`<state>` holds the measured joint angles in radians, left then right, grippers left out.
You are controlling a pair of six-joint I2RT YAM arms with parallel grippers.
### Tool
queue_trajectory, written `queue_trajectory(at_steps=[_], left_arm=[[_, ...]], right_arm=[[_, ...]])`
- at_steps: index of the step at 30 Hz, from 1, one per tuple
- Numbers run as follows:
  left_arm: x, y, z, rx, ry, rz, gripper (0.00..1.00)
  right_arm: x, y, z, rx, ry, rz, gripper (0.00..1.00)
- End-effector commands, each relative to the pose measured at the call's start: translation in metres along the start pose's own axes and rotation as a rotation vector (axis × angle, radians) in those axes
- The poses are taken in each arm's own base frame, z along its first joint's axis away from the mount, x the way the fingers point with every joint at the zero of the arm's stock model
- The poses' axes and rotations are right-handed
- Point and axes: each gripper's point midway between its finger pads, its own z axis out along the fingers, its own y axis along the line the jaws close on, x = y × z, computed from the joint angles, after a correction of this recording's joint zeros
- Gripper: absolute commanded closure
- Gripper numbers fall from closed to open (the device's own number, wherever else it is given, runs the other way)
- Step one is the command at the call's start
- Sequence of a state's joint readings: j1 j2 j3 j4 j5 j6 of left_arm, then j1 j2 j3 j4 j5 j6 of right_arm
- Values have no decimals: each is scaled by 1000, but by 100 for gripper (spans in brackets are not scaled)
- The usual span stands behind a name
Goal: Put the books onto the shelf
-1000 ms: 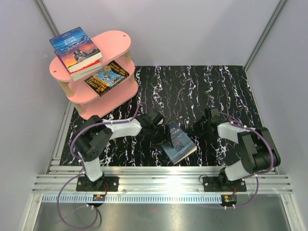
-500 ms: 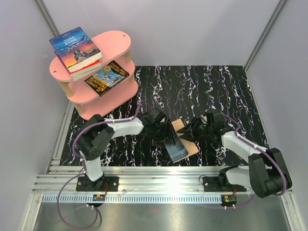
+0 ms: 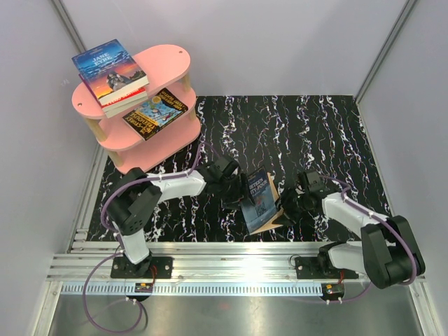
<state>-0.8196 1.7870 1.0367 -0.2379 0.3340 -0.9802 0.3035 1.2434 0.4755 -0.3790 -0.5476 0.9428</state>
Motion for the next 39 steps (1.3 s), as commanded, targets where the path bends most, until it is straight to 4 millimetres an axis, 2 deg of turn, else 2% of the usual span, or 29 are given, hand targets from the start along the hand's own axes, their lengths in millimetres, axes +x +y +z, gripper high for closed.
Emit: queue_trajectory(at_steps=[1,6,8,10,15,24,27,29,34,38,39], left_arm=[[-11,-10,-18,27,-68,22,33],[-9,-5,-23,10,-69,23,34],[-8,-5,-25,9,-67,23,34],[-9,-6,-25,10,-68,22,34],[-13,-13,-27,18,-73,24,34],[-9,-14,-32,17,-60,31,34],[-10,-15,-33,14,-57,34,35],[-13,-19,-34,18,-60,45,35],[-15,-24,-31,20,-50,55,35],[-16,-25,-28,24,-44,50,35],[-15,-25,-27,24,-40,48,35]], right_arm=[[-11,-11,-21,126,-121,-41,47],[-19,-3,-41,105,-233,-29,45],[-24,4,-46,81,-273,-33,39],[-24,12,-43,46,-258,-43,37],[-26,14,-32,48,-221,-22,37],[-60,12,-65,78,-410,90,24],[-63,27,-62,-22,-399,107,22],[-63,36,-52,-78,-353,116,22],[-60,42,-33,-124,-263,107,24],[-58,44,-39,-154,-289,116,24],[-62,39,-44,-129,-332,132,24]])
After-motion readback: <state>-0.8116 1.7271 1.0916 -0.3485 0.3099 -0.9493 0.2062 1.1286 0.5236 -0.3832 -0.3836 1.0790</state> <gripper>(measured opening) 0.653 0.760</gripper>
